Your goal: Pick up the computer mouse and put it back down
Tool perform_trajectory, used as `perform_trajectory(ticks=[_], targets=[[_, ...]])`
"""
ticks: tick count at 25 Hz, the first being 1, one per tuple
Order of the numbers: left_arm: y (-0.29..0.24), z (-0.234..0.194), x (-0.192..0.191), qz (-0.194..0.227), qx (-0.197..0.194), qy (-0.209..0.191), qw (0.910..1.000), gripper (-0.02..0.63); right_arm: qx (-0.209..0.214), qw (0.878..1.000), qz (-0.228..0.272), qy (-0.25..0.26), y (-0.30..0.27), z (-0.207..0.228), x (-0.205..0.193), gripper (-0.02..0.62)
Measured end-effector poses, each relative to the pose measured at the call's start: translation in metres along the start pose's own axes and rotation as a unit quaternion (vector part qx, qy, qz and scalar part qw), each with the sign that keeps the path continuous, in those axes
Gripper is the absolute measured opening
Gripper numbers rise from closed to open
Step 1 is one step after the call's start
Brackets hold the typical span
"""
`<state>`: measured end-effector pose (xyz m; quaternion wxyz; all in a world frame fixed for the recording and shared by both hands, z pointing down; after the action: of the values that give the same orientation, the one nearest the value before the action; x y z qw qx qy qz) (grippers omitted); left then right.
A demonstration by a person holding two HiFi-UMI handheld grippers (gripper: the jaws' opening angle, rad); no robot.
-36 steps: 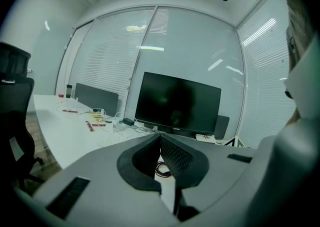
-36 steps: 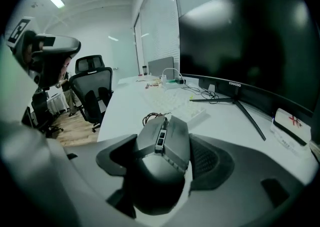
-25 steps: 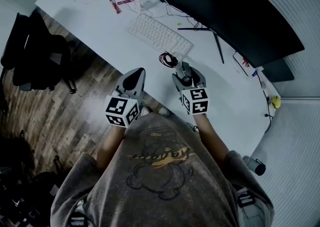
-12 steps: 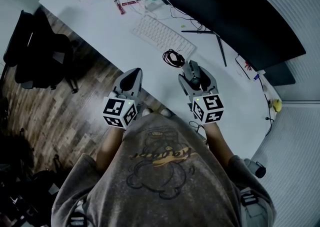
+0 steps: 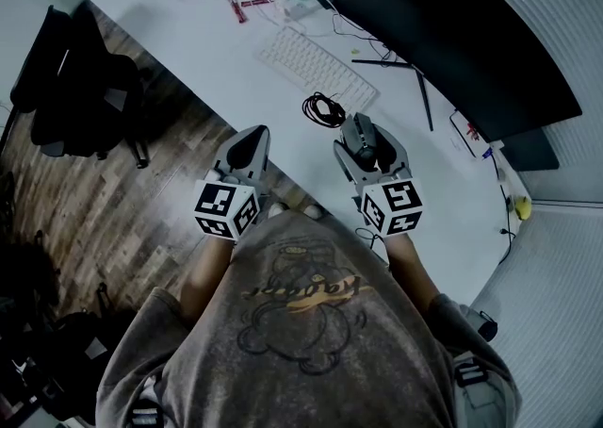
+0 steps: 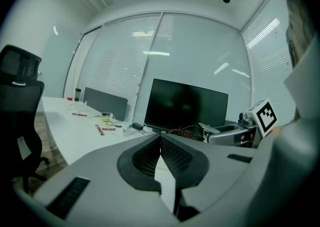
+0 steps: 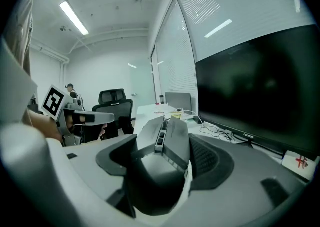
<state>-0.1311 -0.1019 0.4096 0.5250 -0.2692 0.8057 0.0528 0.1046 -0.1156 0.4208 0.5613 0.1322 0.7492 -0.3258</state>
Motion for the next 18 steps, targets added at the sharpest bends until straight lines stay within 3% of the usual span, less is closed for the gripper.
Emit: perform_trajectory(ticks=[18], targets=[[0.009,-0.021,0.008,0.012,0.036,0.002,0.9993,0.018,0.064,0.998,0.014,0.022,-0.058,-0.017,0.018,0.316]])
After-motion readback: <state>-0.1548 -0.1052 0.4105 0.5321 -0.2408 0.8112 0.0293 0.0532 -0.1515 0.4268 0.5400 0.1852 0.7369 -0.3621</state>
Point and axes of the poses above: the fingertips, and each gripper's own axes: y backward along the fingers, z to its right, x out of its top, the point moved 7 cm from there along y, backward along the fingers, and after that the axes turned 15 degrees about y, right-handed, at the moved point
